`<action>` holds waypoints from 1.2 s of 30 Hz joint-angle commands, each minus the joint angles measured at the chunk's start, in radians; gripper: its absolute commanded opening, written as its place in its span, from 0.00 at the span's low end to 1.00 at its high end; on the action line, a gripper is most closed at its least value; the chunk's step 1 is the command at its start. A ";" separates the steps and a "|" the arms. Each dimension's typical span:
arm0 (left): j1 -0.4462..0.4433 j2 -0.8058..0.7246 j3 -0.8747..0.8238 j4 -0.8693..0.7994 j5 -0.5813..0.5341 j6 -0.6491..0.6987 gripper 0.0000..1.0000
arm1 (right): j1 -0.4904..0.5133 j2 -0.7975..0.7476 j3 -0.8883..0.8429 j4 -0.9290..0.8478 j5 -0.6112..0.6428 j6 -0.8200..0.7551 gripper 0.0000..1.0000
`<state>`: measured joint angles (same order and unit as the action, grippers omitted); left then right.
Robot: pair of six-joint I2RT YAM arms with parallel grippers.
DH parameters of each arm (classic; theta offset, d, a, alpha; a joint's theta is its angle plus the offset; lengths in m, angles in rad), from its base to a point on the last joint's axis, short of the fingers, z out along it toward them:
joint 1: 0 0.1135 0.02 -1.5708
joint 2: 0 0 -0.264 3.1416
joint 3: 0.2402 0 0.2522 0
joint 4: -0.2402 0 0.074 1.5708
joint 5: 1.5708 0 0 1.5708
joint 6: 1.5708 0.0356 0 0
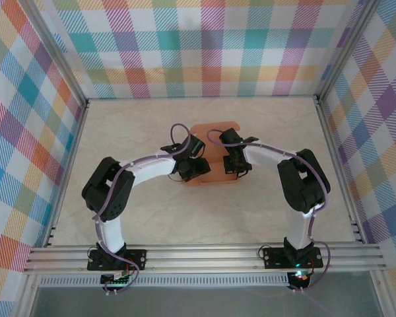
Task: Fold the paper box
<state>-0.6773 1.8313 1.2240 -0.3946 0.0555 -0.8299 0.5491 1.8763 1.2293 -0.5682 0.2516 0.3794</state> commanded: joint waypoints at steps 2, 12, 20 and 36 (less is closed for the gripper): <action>0.048 -0.091 0.012 -0.084 -0.139 0.152 0.62 | 0.003 -0.043 -0.008 0.009 -0.006 -0.017 0.08; 0.151 -0.053 -0.030 0.202 0.152 0.464 0.64 | 0.004 -0.050 -0.022 0.036 -0.051 -0.011 0.06; 0.162 0.036 0.018 0.202 0.135 0.626 0.68 | 0.003 -0.068 -0.032 0.031 -0.035 -0.019 0.05; 0.163 0.025 -0.034 0.235 0.289 0.366 0.54 | 0.002 -0.039 -0.013 0.024 -0.046 0.004 0.04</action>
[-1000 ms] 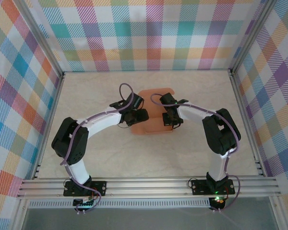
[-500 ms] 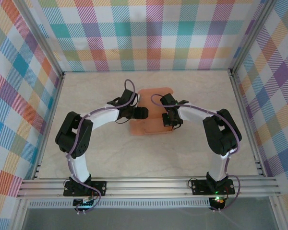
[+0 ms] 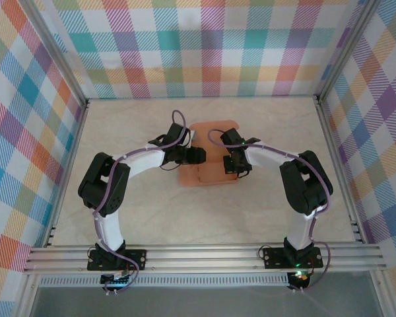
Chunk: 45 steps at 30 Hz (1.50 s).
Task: Fold the paper box
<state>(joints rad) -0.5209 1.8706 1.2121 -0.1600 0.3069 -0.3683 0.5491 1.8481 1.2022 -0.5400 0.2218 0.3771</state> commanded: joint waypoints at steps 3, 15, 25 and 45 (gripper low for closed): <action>0.007 -0.020 -0.040 -0.007 0.019 -0.177 0.53 | 0.002 -0.013 0.014 0.000 -0.021 0.009 0.04; 0.003 0.002 -0.110 0.244 0.054 -0.586 0.54 | 0.002 -0.008 0.010 0.015 -0.047 0.022 0.04; 0.001 0.047 -0.111 0.323 0.007 -0.795 0.51 | 0.003 -0.006 0.008 0.032 -0.084 0.031 0.03; 0.000 -0.167 -0.134 0.034 -0.236 -0.519 0.66 | -0.010 -0.019 0.007 0.033 -0.063 0.044 0.02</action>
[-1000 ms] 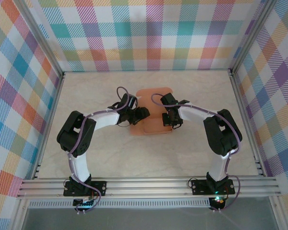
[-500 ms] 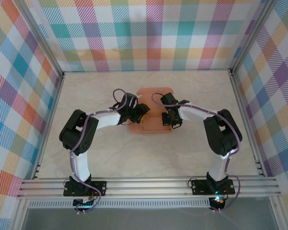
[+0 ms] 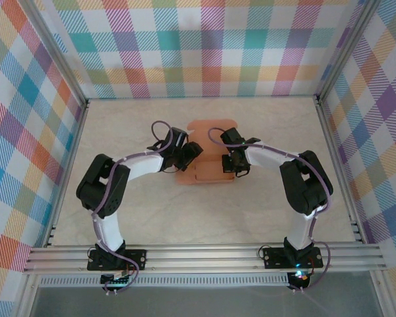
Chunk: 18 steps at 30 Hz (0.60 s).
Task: Fold the paper box
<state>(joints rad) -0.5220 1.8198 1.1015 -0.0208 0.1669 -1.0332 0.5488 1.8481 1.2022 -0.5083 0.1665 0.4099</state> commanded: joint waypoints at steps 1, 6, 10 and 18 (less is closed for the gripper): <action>0.003 -0.156 -0.045 -0.117 -0.119 0.166 0.68 | -0.013 -0.023 0.007 0.002 -0.010 0.015 0.02; 0.016 -0.350 -0.107 -0.192 -0.224 0.260 0.81 | -0.034 -0.051 -0.007 0.010 -0.025 0.017 0.02; 0.109 -0.482 -0.154 -0.249 -0.239 0.304 0.88 | -0.065 -0.094 -0.018 0.015 -0.058 0.015 0.02; 0.334 -0.509 -0.348 -0.086 0.028 0.286 1.00 | -0.147 -0.195 -0.048 0.070 -0.290 0.049 0.00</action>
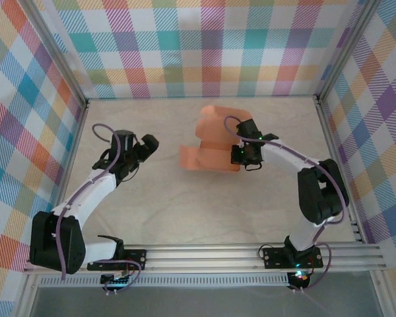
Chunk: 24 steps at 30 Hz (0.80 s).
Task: Fold the paper box
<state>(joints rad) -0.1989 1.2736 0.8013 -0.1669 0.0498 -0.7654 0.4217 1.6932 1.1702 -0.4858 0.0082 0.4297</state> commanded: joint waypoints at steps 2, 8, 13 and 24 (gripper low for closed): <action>0.001 0.091 -0.065 0.152 0.249 0.005 0.98 | -0.034 -0.057 -0.020 0.073 -0.203 0.045 0.00; -0.134 0.164 0.014 0.152 0.277 0.090 0.94 | -0.060 -0.066 -0.030 0.132 -0.353 0.093 0.00; -0.155 0.146 0.007 0.204 0.325 0.051 0.86 | -0.061 -0.058 -0.031 0.109 -0.318 0.074 0.00; -0.186 0.127 0.060 0.150 0.366 0.099 0.68 | -0.057 -0.062 -0.047 0.069 -0.212 0.005 0.00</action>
<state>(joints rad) -0.3717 1.4094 0.8352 -0.0021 0.3820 -0.6895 0.3656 1.6444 1.1294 -0.4049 -0.2237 0.4694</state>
